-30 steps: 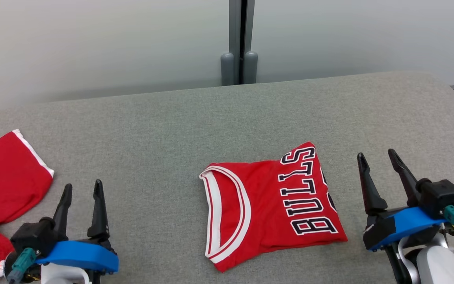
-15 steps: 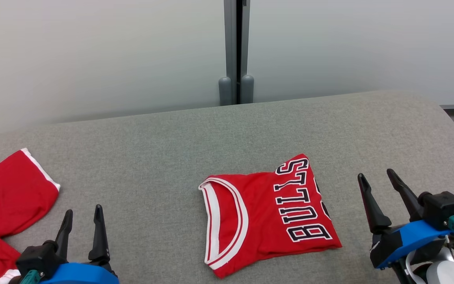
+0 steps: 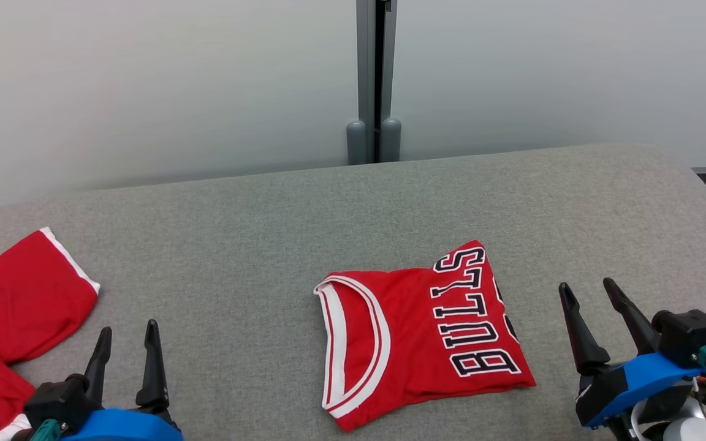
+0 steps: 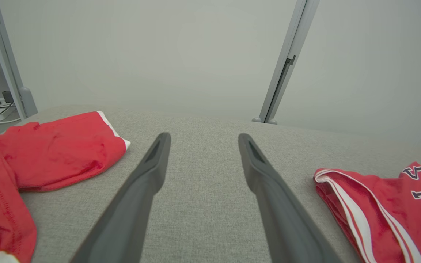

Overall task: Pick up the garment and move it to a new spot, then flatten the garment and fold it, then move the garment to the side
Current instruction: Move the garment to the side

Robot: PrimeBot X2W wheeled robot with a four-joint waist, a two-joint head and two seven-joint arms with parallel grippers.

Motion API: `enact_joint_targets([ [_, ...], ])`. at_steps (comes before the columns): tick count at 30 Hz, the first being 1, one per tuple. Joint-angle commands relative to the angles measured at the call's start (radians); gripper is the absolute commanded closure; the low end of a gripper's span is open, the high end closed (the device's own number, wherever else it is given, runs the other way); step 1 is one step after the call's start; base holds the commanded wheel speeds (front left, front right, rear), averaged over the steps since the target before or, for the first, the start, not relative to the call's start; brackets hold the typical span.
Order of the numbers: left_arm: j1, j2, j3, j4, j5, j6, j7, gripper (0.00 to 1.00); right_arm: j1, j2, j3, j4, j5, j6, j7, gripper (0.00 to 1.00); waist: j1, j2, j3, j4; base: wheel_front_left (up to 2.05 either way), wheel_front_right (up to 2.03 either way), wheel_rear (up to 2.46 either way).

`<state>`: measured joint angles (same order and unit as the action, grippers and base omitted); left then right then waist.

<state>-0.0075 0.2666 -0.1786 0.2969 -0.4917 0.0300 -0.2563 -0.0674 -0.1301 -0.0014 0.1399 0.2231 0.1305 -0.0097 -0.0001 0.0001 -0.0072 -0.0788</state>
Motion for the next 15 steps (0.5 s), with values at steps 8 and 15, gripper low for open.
enact_joint_targets([
  [8, -0.024, 0.01, -0.01, -0.027, 0.0, 0.011, 0.012, 0.0, -0.008, 0.001, 0.02, 0.011, 0.026, 0.0, 0.03, 0.0, 0.0001, -0.0001, 0.021, 0.01, 0.0, 0.0, 0.0],
  [15, -0.043, 0.018, -0.012, -0.054, 0.006, 0.016, 0.016, 0.0, -0.058, 0.014, 0.054, 0.03, 0.084, 0.0, 0.17, 0.0, 0.0001, -0.0001, 0.053, 0.022, 0.0, 0.0, 0.0],
])
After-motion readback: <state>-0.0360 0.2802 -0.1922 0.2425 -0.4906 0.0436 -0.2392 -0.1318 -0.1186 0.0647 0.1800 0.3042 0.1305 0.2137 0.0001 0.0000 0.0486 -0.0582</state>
